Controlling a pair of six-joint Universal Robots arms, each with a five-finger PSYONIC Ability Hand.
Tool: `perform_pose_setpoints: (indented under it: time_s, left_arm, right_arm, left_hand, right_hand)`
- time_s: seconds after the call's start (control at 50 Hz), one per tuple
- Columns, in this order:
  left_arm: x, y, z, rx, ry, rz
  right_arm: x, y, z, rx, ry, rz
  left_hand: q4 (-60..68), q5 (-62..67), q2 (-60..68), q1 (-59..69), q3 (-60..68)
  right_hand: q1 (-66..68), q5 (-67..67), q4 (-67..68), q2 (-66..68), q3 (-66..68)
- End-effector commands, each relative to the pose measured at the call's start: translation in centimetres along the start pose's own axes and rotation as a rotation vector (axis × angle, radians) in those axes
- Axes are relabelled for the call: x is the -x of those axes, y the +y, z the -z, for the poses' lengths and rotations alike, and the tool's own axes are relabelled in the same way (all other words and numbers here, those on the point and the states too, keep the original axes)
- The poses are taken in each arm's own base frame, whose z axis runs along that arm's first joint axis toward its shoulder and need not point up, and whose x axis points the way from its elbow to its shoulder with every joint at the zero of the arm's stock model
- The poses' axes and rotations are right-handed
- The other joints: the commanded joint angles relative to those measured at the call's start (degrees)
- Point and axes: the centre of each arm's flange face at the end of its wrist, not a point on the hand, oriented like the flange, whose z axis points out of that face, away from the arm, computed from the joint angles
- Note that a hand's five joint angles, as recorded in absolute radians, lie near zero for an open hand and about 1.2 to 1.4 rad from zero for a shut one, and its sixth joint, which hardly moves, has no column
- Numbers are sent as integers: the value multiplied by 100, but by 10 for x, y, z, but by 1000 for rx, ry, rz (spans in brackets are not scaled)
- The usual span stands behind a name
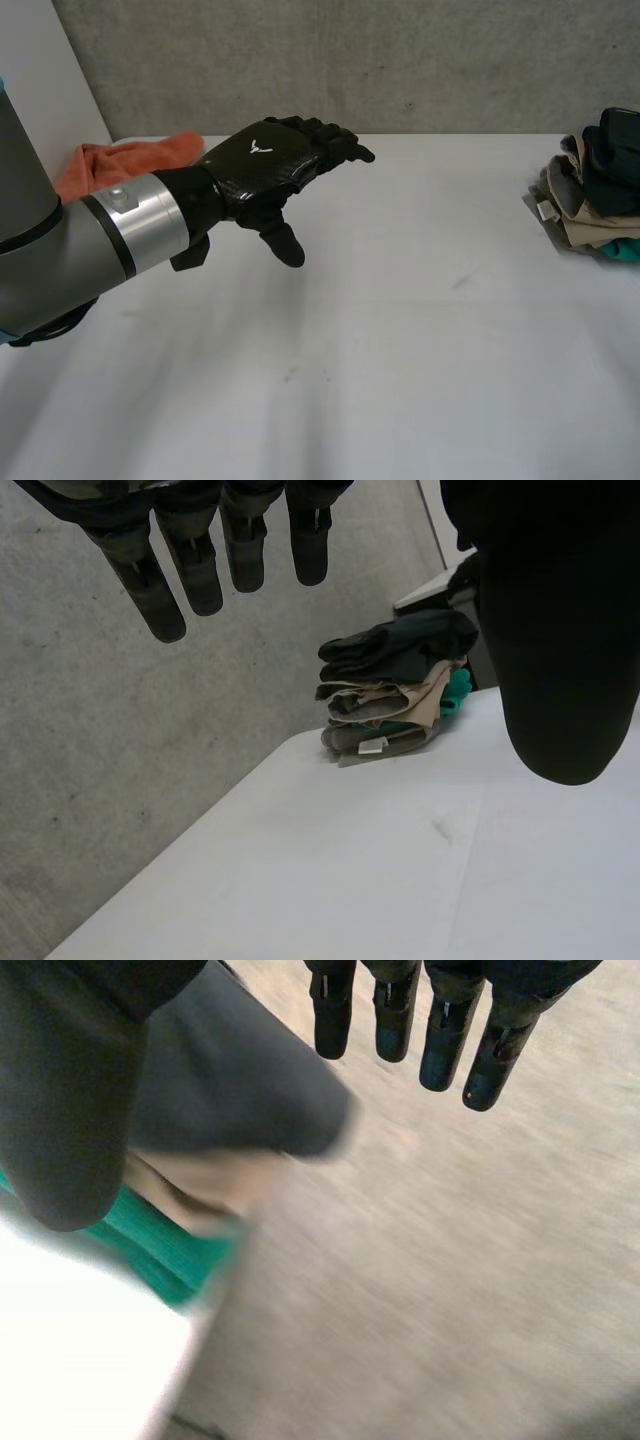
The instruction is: Fold the laundry.
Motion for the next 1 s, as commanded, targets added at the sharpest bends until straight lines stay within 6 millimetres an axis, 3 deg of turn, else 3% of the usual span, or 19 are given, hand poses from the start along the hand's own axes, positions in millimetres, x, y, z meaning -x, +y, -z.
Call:
perform_pose_setpoints:
  time_s: [0.02,0.06,0.12,0.2,0.22,0.28,0.3,0.36,0.38,0.44,0.46,0.52,0.54,0.62,0.66,0.7,0.78,0.88,1.0]
  left_arm:
    - [0,-2,0,-5,-1,-3]
    - [1,-2,0,-7,-3,-6]
    - [2,-4,0,-15,-8,-11]
    - [7,-7,0,-26,-27,-22]
    - [10,-8,-1,-29,-39,-27]
    - [22,-9,0,-37,-100,-38]
    - [33,-11,0,-48,-151,-51]
    - [58,-13,3,-70,-261,-77]
    - [79,-13,7,-84,-353,-96]
    - [114,-11,15,-109,-495,-131]
    - [140,-7,20,-124,-590,-161]
    - [186,13,29,-128,-721,-192]
    - [218,30,37,-113,-787,-202]
    - [265,85,51,-13,-848,-190]
    - [277,109,53,34,-839,-193]
    - [287,145,52,104,-796,-221]
    - [304,186,57,189,-763,-314]
    - [317,222,53,232,-758,-357]
    - [330,246,48,228,-770,-367]
  right_arm:
    - [-94,-26,-3,35,484,160]
    - [-114,-46,-6,-5,602,196]
    - [-105,-75,-17,-103,588,199]
    - [-60,-139,-26,-321,478,175]
    - [-36,-170,-18,-412,428,152]
    - [12,-204,-4,-508,315,91]
    - [48,-213,4,-533,220,47]
    - [115,-217,16,-544,30,-15]
    - [164,-218,31,-545,-114,-35]
    - [233,-213,61,-532,-329,-51]
    - [267,-205,81,-511,-435,-48]
    - [306,-185,108,-463,-551,-22]
    - [323,-166,117,-414,-595,13]
    - [352,-126,132,-320,-667,112]
    - [360,-116,137,-298,-680,141]
    - [363,-105,140,-261,-672,167]
    - [359,-94,141,-207,-637,176]
    - [359,-87,145,-181,-643,174]
    - [359,-79,149,-152,-652,168]
  left_hand:
    - [-71,-147,-47,-97,-93]
    - [-88,-164,-64,-114,-110]
    - [-88,-164,-64,-114,-110]
    - [-88,-164,-64,-114,-110]
    - [-72,-147,-47,-97,-93]
    - [-55,-130,-30,-80,-76]
    - [-71,-147,-47,-97,-93]
    - [-71,-147,-47,-97,-93]
    - [-105,-180,-80,-130,-126]
    - [-155,-231,-131,-181,-177]
    - [-155,-231,-131,-181,-177]
    - [-122,-198,-98,-148,-144]
    - [-122,-198,-98,-147,-143]
    - [-155,-231,-131,-181,-177]
    - [-155,-231,-131,-181,-177]
    - [-155,-231,-131,-181,-177]
    - [-155,-231,-131,-181,-177]
    - [-155,-231,-131,-181,-177]
    - [130,54,154,104,108]
  right_hand:
    - [-127,-361,-345,-278,-216]
    - [-127,-361,-345,-278,-216]
    - [-127,-361,-345,-278,-216]
    - [-127,-361,-345,-278,-216]
    - [-127,-361,-345,-278,-216]
    - [-127,-361,-345,-278,-216]
    - [-127,-361,-345,-278,-216]
    - [-127,-361,-345,-278,-216]
    - [-127,-361,-345,-278,-216]
    - [-127,-361,-345,-278,-216]
    - [-127,-361,-345,-278,-216]
    - [-127,-361,-345,-278,-216]
    - [-127,-361,-345,-278,-216]
    - [-127,-361,-345,-278,-216]
    - [-127,-361,-345,-278,-216]
    - [-127,-361,-345,-278,-216]
    - [-127,-361,-345,-278,-216]
    - [-127,-361,-345,-278,-216]
    - [-127,-361,-345,-278,-216]
